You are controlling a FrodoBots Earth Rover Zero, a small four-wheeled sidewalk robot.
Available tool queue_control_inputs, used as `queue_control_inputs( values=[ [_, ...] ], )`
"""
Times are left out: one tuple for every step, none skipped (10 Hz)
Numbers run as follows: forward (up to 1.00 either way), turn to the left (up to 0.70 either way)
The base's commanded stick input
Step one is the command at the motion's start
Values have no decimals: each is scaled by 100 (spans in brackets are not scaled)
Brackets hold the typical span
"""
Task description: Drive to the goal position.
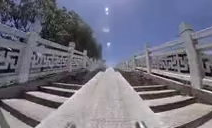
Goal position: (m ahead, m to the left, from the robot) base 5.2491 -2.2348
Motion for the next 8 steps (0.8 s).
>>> queue_control_inputs(
  values=[
    [70,0],
    [70,0],
    [70,0],
    [70,0],
    [70,0],
    [70,0],
    [70,0],
    [70,0]
  ],
)
